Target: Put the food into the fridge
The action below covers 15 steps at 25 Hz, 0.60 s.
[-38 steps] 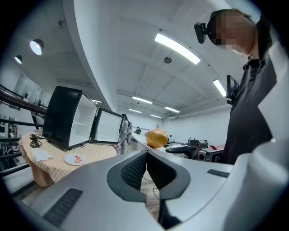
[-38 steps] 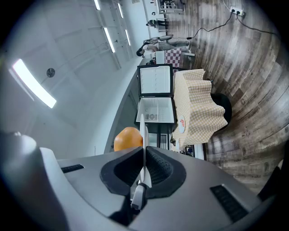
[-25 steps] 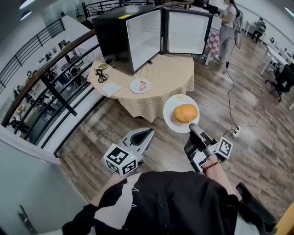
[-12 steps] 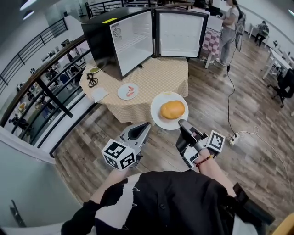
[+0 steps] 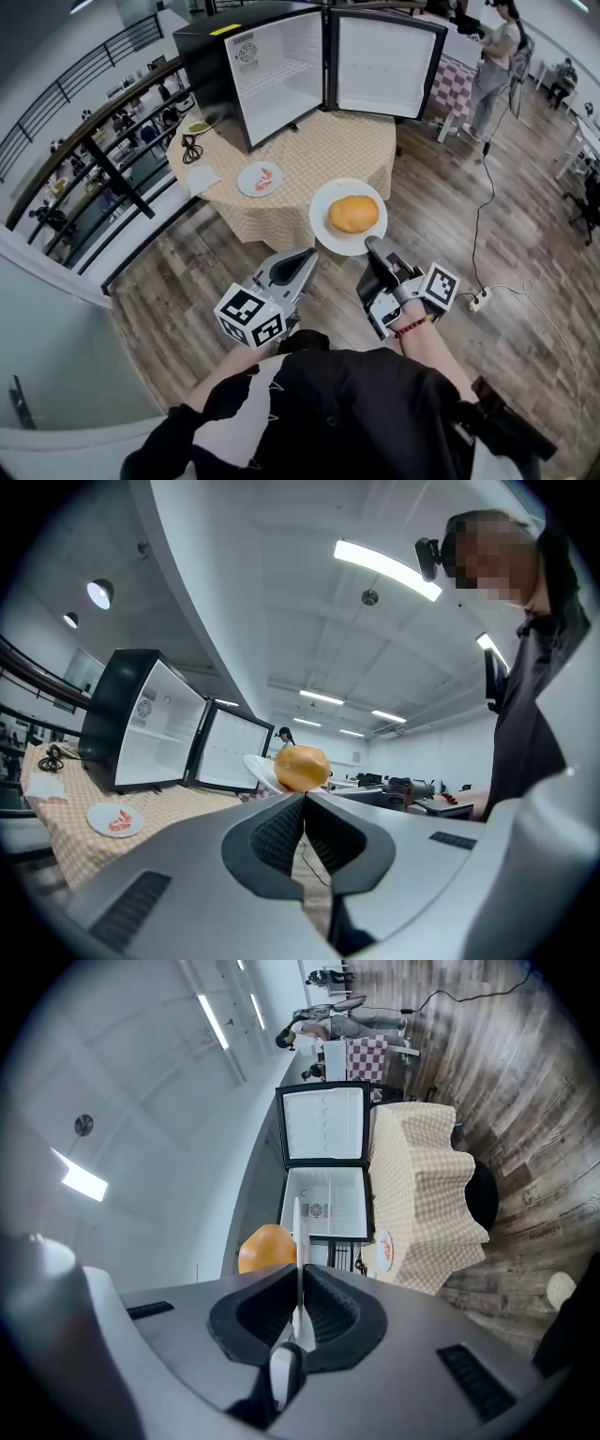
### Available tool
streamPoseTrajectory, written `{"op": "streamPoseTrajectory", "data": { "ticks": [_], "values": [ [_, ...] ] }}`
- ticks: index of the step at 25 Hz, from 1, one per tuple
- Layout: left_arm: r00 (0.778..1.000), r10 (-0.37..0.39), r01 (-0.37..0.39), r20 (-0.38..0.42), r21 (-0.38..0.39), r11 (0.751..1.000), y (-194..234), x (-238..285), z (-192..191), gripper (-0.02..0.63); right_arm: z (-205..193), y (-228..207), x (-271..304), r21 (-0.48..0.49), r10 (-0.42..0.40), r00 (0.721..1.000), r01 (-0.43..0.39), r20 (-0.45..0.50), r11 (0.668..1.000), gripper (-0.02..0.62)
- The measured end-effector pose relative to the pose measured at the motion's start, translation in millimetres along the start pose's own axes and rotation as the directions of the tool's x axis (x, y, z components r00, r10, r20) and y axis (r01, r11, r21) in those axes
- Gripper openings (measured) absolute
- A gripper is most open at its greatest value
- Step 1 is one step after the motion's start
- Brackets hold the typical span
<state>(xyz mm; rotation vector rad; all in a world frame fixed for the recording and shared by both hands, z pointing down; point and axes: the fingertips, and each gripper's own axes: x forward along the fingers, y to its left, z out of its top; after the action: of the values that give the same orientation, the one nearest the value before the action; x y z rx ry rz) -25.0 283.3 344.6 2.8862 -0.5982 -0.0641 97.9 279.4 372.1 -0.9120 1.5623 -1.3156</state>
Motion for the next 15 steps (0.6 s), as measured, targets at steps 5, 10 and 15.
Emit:
{"op": "streamPoseTrajectory", "data": {
  "ticks": [5,10,15],
  "values": [
    [1.000,-0.003,0.003,-0.006,-0.081,0.997,6,19,-5,0.012,13,-5,7,-0.003,-0.024,0.999,0.024,0.028,1.000,0.026],
    [0.999,-0.005,-0.001,-0.041,-0.134,0.991,35,46,-23,0.012,37,-26,14,0.018,-0.055,0.995,0.054,0.078,0.998,0.026],
    [0.996,-0.069,0.060,-0.054,-0.145,0.988,48,78,-30,0.012,56,-37,24,0.005,-0.063,0.992,0.063,0.105,0.998,0.026]
  ]
}}
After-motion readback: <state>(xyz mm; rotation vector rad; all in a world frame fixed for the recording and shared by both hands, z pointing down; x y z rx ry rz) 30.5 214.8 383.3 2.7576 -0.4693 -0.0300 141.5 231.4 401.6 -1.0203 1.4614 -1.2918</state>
